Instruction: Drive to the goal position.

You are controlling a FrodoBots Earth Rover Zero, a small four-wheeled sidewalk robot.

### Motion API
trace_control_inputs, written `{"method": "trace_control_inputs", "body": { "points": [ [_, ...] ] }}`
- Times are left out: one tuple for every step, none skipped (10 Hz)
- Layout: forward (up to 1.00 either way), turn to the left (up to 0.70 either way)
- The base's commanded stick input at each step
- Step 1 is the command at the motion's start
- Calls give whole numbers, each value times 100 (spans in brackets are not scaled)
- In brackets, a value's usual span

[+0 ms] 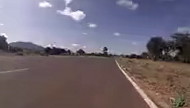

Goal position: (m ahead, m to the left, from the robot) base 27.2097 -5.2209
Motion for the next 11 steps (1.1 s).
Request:
{"method": "trace_control_inputs", "body": {
  "points": [
    [85,0],
    [85,0],
    [85,-1],
    [85,-4],
    [85,-28],
    [85,-1],
    [85,0],
    [85,0],
    [85,0],
    [85,0],
    [85,0]
  ]
}}
